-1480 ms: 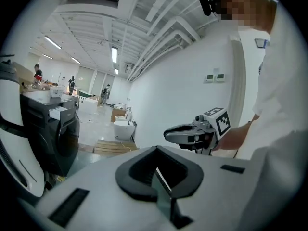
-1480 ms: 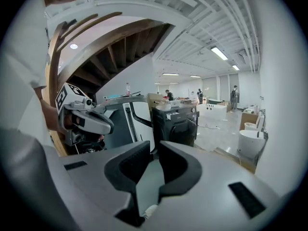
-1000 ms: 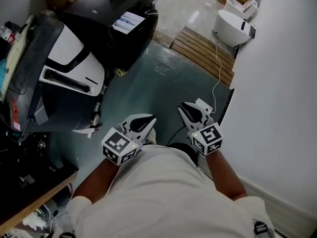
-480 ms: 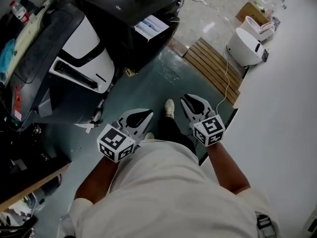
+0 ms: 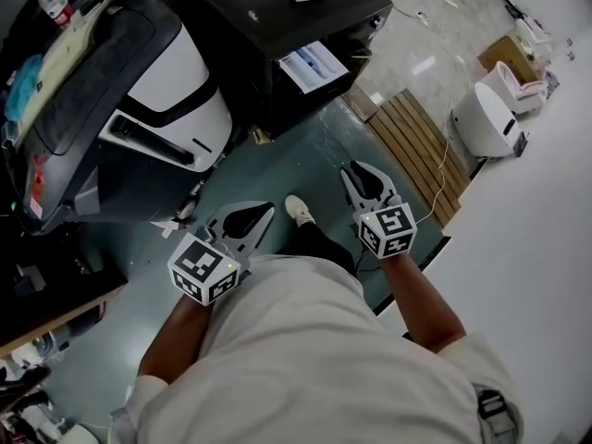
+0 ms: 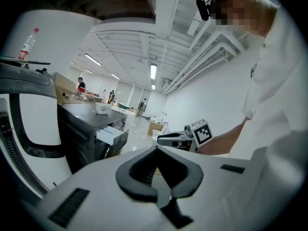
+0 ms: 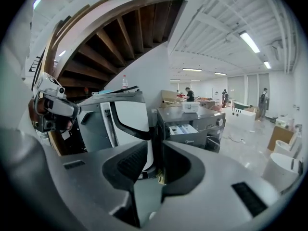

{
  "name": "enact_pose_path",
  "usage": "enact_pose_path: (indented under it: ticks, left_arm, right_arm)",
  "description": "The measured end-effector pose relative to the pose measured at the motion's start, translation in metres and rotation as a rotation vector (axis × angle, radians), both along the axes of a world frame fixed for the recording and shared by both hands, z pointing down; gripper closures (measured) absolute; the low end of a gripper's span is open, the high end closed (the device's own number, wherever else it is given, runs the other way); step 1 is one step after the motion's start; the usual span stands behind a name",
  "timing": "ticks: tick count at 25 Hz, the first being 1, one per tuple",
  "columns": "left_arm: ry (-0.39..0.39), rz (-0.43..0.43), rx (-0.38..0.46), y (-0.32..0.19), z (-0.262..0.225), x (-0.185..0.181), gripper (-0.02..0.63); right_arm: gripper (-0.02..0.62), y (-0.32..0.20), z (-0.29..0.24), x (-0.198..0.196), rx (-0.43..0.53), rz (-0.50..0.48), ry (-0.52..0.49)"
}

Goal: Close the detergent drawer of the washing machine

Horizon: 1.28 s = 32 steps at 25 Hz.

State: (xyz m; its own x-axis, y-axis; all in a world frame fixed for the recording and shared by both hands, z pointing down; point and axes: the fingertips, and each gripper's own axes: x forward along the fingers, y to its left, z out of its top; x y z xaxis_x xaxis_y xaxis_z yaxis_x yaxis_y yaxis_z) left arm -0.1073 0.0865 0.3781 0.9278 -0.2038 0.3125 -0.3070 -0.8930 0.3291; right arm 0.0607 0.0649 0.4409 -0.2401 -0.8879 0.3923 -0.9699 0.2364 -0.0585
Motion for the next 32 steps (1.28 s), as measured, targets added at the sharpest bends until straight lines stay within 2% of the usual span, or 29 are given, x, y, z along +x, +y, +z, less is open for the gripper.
enact_pose_path:
  ticks: [6, 17, 32]
  left_arm:
    - [-0.033, -0.067, -0.036, -0.040, 0.009, 0.021, 0.612]
    - [-0.071, -0.105, -0.029, -0.090, 0.004, 0.063, 0.612]
    - [-0.117, -0.232, -0.048, -0.120, 0.005, 0.067, 0.612]
  right_arm:
    - [0.503, -0.059, 0.018, 0.039, -0.007, -0.009, 0.003]
    - [0.491, -0.142, 0.058, 0.086, -0.050, -0.033, -0.003]
    - [0.480, -0.216, 0.118, 0.117, -0.113, -0.071, 0.017]
